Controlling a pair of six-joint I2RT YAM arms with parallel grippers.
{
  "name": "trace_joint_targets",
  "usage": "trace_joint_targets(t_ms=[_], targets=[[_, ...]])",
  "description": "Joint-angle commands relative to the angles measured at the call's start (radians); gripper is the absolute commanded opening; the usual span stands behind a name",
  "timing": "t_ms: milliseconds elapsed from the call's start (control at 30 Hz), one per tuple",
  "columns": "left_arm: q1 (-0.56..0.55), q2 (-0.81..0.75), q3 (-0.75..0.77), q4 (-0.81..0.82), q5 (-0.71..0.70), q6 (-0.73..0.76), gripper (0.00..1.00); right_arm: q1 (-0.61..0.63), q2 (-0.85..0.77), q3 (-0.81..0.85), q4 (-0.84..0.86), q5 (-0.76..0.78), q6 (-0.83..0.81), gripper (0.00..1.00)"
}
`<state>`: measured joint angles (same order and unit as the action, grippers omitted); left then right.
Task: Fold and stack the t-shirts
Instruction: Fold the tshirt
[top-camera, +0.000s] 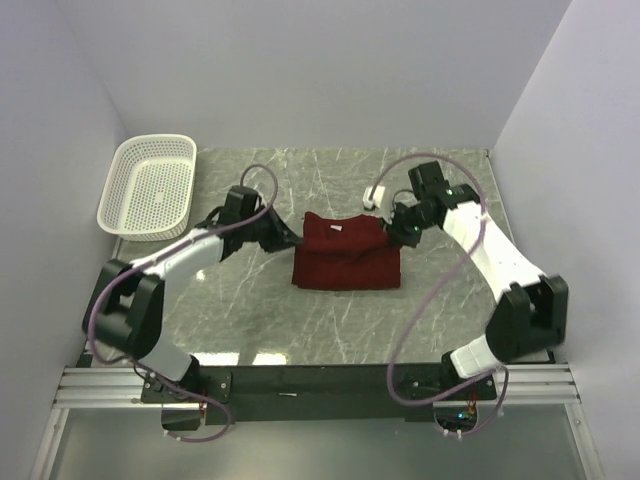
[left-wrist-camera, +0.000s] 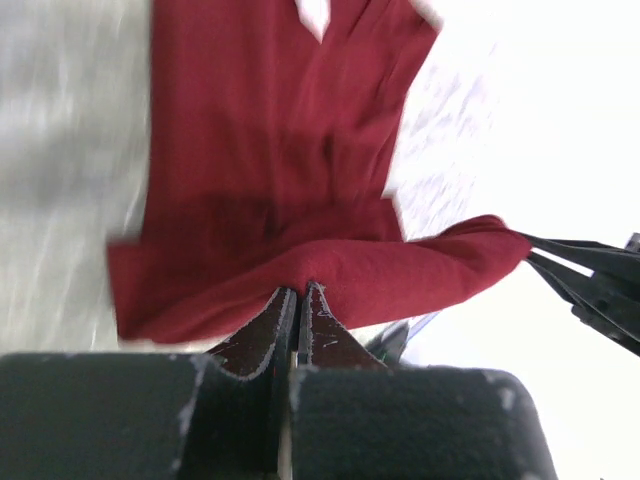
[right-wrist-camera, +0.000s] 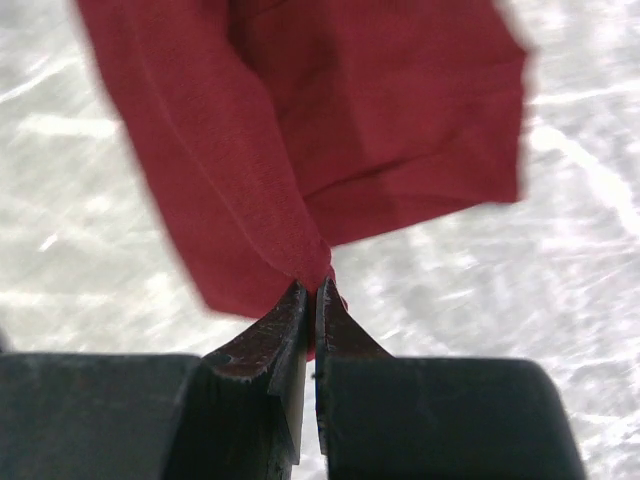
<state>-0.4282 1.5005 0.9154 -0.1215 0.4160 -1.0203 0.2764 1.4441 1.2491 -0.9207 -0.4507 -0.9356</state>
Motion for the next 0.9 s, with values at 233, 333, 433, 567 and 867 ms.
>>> trace_joint_targets(t_ms=[233, 333, 433, 567, 867], targets=[[0.080, 0.315, 0.353, 0.054, 0.099, 0.101, 0.01, -0.045, 0.314, 0.309, 0.091, 0.044, 0.129, 0.00], [0.092, 0.360, 0.398, 0.057, 0.103, 0.103, 0.00, -0.048, 0.349, 0.343, 0.114, 0.063, 0.158, 0.00], [0.100, 0.400, 0.430, 0.071, 0.115, 0.100, 0.01, -0.054, 0.368, 0.358, 0.140, 0.082, 0.196, 0.00], [0.101, 0.451, 0.471, 0.080, 0.125, 0.095, 0.01, -0.062, 0.383, 0.355, 0.164, 0.109, 0.216, 0.00], [0.103, 0.514, 0.524, 0.095, 0.112, 0.083, 0.01, -0.072, 0.406, 0.354, 0.192, 0.122, 0.231, 0.00]])
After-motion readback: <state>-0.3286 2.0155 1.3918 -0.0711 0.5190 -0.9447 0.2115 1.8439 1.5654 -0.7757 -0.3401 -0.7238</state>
